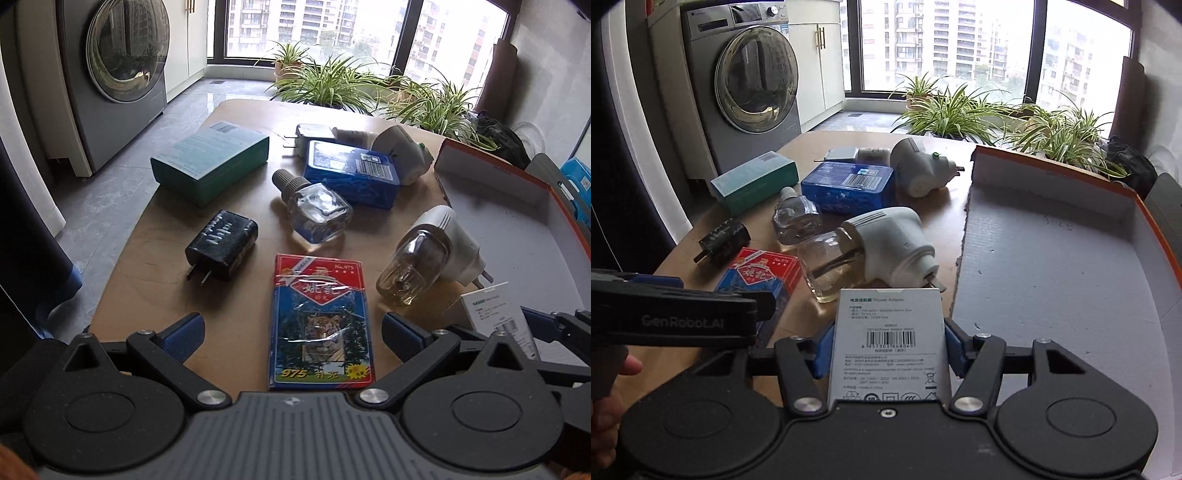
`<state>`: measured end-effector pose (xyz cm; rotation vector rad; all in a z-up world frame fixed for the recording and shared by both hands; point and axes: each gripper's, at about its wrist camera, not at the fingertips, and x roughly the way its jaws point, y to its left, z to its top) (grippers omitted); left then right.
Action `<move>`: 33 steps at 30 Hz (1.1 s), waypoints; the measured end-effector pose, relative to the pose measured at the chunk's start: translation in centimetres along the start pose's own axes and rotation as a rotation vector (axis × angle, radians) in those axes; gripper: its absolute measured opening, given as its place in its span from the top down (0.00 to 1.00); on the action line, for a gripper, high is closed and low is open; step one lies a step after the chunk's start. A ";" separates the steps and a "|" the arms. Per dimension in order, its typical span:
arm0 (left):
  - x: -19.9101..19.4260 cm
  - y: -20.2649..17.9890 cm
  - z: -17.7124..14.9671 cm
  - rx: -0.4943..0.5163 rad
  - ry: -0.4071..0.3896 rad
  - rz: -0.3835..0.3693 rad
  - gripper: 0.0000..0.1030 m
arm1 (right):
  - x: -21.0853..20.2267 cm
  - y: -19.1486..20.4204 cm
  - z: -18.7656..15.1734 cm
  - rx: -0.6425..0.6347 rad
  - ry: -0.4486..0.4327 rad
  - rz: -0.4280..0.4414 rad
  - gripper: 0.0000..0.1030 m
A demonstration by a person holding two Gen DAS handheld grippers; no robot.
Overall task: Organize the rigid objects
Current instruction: 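Grasp the white adapter box with the right tool while the left tool grasps the red-blue card package, then carry the white box and the card package toward the gray tray with both tools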
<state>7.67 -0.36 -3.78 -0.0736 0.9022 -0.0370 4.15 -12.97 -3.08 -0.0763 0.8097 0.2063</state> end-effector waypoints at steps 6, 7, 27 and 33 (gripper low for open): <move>1.3 -1.4 -0.5 0.080 -0.006 0.058 0.07 | -1.7 -1.6 -0.4 0.066 -0.020 0.028 0.32; 1.2 -1.5 -0.6 0.093 -0.022 0.061 0.13 | -1.9 -1.7 -0.4 0.068 -0.023 0.030 0.32; -5.5 -3.3 -0.5 0.073 -0.130 -0.056 0.42 | -6.9 -4.9 0.0 0.160 -0.129 0.023 0.32; -6.6 -6.0 0.0 0.100 -0.152 -0.112 0.42 | -8.6 -7.2 -0.3 0.206 -0.163 -0.020 0.32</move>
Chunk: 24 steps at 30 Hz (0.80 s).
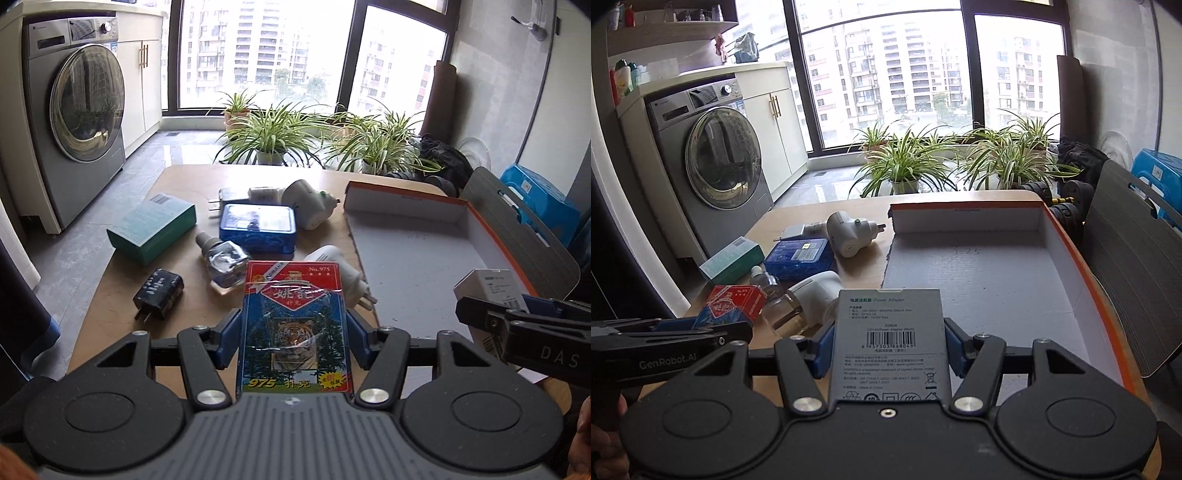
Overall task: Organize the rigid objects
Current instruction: 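Carry the white box and the card package toward the gray tray with both tools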
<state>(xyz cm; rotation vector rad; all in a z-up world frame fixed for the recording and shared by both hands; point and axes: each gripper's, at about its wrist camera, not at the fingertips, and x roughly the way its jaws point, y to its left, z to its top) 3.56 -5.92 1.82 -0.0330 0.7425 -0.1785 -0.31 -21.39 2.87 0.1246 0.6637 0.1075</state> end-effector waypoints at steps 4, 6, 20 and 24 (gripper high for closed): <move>0.0 -1.9 0.5 0.018 -0.002 -0.040 0.42 | -0.9 -1.9 0.3 0.030 -0.019 -0.032 0.32; 0.2 -2.9 0.8 0.026 0.000 -0.063 0.42 | -1.1 -2.6 0.4 0.045 -0.023 -0.043 0.32; 2.1 -6.4 3.0 0.071 -0.012 -0.102 0.42 | -1.1 -5.4 2.0 0.076 -0.060 -0.073 0.32; 2.3 -6.6 3.3 0.063 -0.010 -0.100 0.42 | -0.8 -5.6 2.1 0.077 -0.059 -0.072 0.32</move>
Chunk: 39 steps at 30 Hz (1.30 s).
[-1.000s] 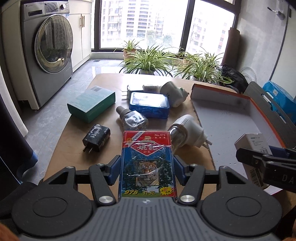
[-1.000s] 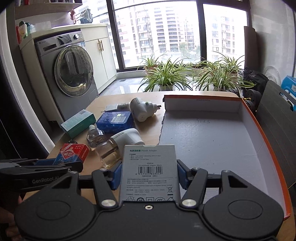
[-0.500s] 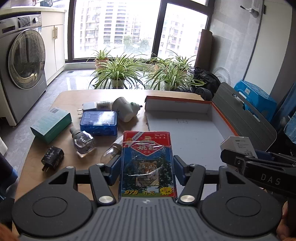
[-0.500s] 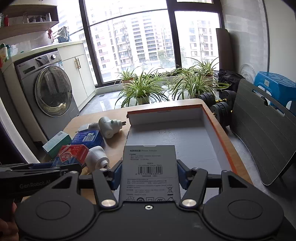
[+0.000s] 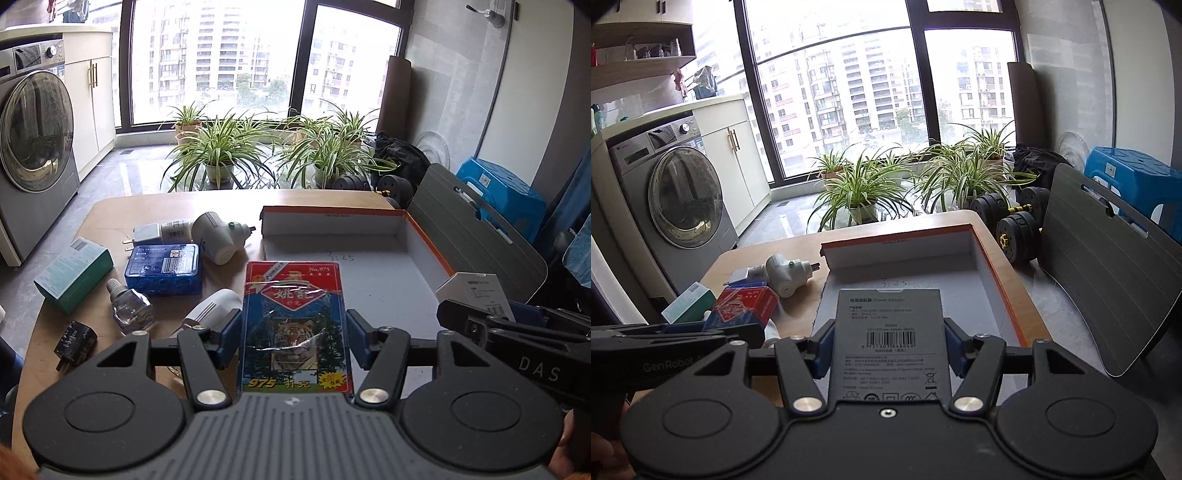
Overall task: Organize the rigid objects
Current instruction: 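Carry the white box and the card package toward the gray tray with both tools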
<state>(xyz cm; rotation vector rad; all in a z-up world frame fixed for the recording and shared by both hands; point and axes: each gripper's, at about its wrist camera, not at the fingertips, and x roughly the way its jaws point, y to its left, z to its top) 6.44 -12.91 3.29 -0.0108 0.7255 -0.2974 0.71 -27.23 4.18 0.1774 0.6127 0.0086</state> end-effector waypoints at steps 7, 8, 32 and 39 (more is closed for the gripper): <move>0.1 -0.2 0.3 0.001 -0.003 0.002 0.42 | 0.6 -0.3 0.4 0.003 -0.001 0.004 0.32; 0.1 -0.2 0.3 0.000 -0.003 0.002 0.42 | 0.6 -0.3 0.4 0.002 -0.001 0.005 0.32; 1.9 -0.8 2.2 0.002 -0.002 -0.004 0.42 | 2.9 -0.4 2.8 -0.012 -0.004 0.005 0.32; 2.3 -0.8 2.4 0.000 0.001 -0.005 0.42 | 3.9 -0.3 3.1 -0.023 0.011 0.002 0.32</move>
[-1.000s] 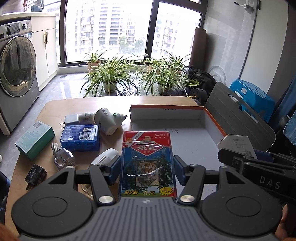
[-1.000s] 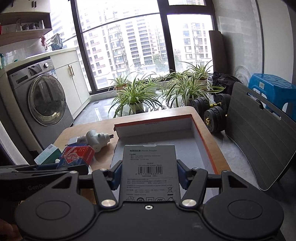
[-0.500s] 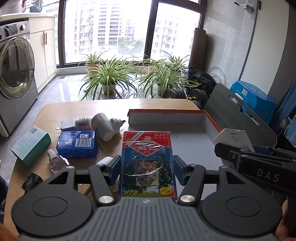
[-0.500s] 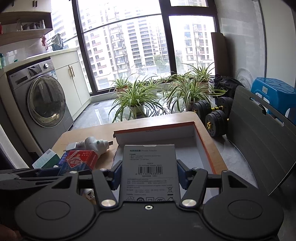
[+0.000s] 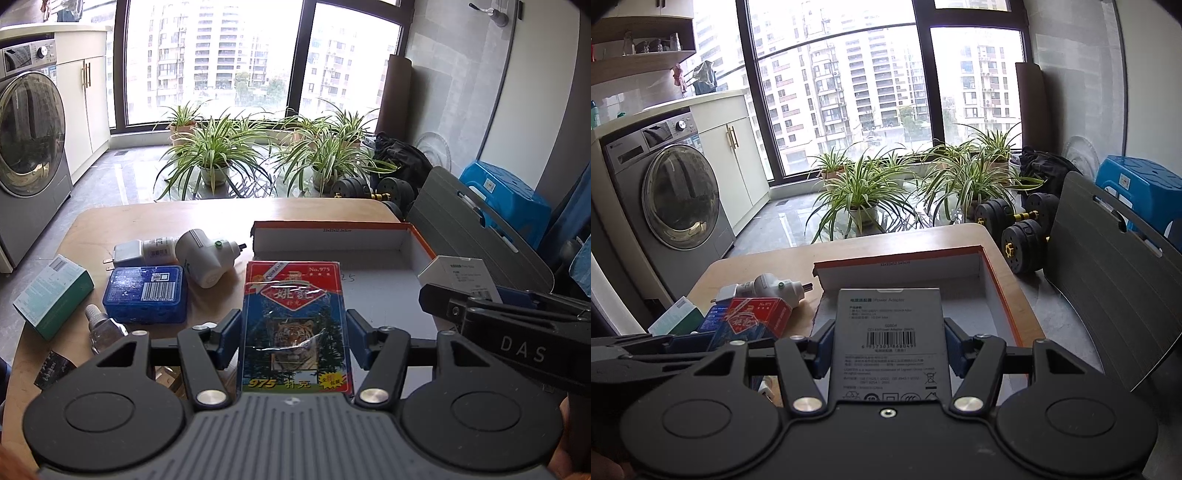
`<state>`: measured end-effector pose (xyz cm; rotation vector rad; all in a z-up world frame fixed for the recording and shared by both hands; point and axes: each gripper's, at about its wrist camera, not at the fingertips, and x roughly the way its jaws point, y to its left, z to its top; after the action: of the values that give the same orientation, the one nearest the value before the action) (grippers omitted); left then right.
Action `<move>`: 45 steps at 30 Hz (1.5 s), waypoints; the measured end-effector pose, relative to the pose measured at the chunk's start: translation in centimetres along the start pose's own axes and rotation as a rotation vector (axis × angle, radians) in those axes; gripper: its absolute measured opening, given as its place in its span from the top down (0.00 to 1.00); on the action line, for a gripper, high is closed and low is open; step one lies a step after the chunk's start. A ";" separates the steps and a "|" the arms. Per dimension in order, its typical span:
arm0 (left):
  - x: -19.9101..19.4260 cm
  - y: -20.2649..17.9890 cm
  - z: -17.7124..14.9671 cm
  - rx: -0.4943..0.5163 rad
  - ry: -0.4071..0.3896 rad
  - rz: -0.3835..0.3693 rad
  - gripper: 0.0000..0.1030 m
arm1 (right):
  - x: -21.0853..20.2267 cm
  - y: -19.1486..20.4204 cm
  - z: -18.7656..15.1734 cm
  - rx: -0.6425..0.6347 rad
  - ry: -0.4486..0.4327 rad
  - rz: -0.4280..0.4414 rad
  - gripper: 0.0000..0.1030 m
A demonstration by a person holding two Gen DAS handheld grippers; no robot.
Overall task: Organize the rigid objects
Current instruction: 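Carry the white box and the card package toward the gray tray with both tools, then lower the white box into the tray and open the right tool while the left tool releases the package there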
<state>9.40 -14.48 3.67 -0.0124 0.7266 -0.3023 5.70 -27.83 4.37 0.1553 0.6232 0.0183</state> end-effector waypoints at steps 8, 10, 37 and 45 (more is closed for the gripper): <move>1.1 0.3 0.0 -0.007 0.016 0.004 0.42 | 1.1 0.1 0.4 -0.003 0.026 -0.009 0.32; 1.2 0.4 0.0 -0.009 0.016 0.005 0.42 | 1.3 0.1 0.5 -0.008 0.029 -0.009 0.32; 2.5 0.0 0.1 0.008 0.031 -0.001 0.42 | 4.0 0.8 2.0 -0.043 0.066 -0.042 0.32; 3.4 -0.2 0.2 0.012 0.038 -0.001 0.42 | 5.4 -0.2 1.9 -0.018 0.093 -0.013 0.32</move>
<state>11.89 -15.58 1.60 0.0045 0.7625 -0.3080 11.20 -27.95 2.68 0.1340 0.7165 0.0186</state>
